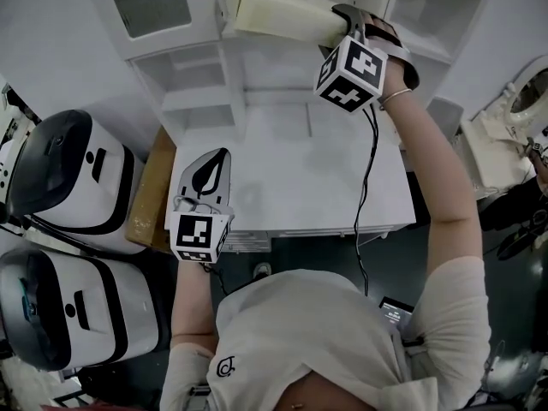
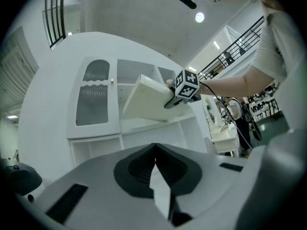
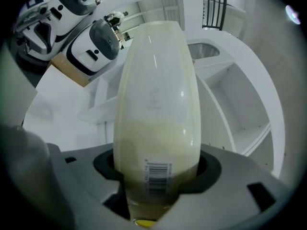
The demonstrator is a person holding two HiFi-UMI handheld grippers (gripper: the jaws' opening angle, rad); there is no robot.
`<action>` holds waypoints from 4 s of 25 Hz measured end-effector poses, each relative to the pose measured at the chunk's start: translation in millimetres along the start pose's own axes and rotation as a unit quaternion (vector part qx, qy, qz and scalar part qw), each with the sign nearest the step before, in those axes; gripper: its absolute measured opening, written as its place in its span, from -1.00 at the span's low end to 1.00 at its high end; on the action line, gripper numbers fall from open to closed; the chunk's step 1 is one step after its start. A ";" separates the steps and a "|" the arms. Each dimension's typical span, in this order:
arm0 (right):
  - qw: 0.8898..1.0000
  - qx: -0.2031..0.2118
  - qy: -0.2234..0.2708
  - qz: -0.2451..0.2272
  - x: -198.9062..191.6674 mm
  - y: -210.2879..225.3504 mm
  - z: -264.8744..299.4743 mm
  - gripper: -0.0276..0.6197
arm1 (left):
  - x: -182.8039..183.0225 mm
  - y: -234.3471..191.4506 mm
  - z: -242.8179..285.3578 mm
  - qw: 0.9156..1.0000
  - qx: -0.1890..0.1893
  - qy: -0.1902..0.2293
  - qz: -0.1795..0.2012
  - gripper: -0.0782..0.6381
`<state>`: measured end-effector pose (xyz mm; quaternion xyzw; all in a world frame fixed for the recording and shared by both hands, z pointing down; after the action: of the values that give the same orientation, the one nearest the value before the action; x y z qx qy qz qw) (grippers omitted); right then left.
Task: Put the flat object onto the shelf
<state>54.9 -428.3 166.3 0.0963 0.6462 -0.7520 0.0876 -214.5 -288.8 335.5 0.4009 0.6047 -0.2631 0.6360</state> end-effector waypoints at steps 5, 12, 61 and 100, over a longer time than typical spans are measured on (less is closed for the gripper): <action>0.999 0.028 -0.025 -0.038 10.1 -4.7 27.4 0.00 | -9.5 -23.7 20.6 1.000 -0.009 -0.003 0.004 -0.75; 0.990 0.077 -0.059 -0.104 18.7 -27.5 65.3 0.08 | -24.8 -43.3 43.7 1.000 -0.016 -0.002 -0.011 -0.75; 0.987 0.128 -0.085 -0.048 19.6 -40.2 220.7 0.87 | -84.8 -137.6 116.2 0.997 -0.074 -0.006 -0.024 -0.75; 0.881 -0.017 0.173 0.440 -45.8 -151.3 -47.1 -0.90 | -17.2 -35.7 72.6 0.997 -0.077 0.006 -0.013 -0.75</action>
<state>61.9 -358.8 315.7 0.4974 0.5553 -0.5962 0.2979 -205.5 -370.8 341.7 0.3443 0.6319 -0.2215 0.6581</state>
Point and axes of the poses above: the fingertips, and each gripper's own axes: z forward along the fingers, y to its right, x out of its top, the point moved 10 cm from there along -z, backward along the fingers, and after that the axes turned 3 degrees about -z, right-handed, at the moved point
